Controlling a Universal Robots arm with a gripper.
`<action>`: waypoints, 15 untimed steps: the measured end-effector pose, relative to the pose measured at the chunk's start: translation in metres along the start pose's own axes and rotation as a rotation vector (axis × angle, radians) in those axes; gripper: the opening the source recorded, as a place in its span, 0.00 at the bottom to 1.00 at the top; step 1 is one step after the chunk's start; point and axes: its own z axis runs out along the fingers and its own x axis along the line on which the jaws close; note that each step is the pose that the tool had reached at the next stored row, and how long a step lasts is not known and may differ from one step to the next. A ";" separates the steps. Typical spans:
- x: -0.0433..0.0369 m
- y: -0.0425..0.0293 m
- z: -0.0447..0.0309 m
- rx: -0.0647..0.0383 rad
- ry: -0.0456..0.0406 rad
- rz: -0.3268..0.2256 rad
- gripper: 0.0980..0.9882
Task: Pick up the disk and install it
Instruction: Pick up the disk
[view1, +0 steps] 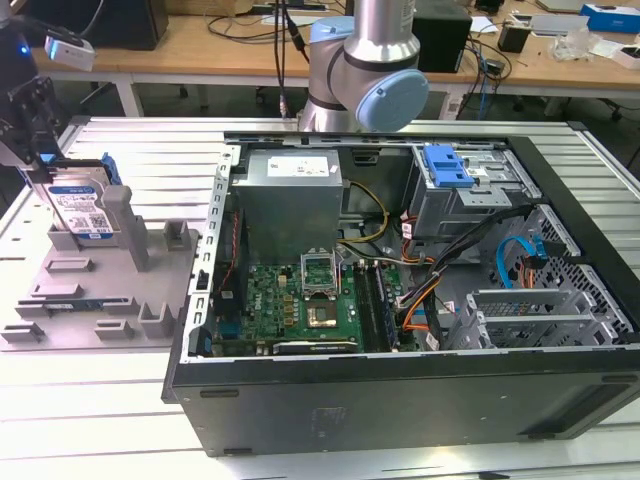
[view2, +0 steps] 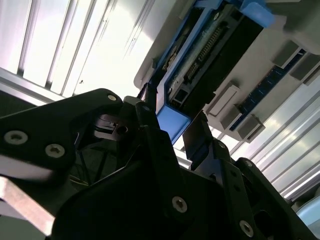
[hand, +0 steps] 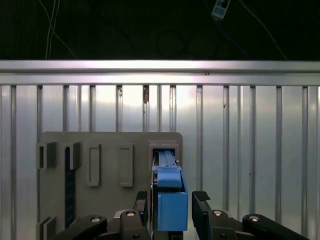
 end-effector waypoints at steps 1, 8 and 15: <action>0.0000 0.0000 0.0003 0.000 0.0000 0.000 0.43; -0.0001 0.0003 0.0026 0.000 0.0001 0.000 0.43; -0.0001 0.0003 0.0035 0.000 0.0000 0.000 0.43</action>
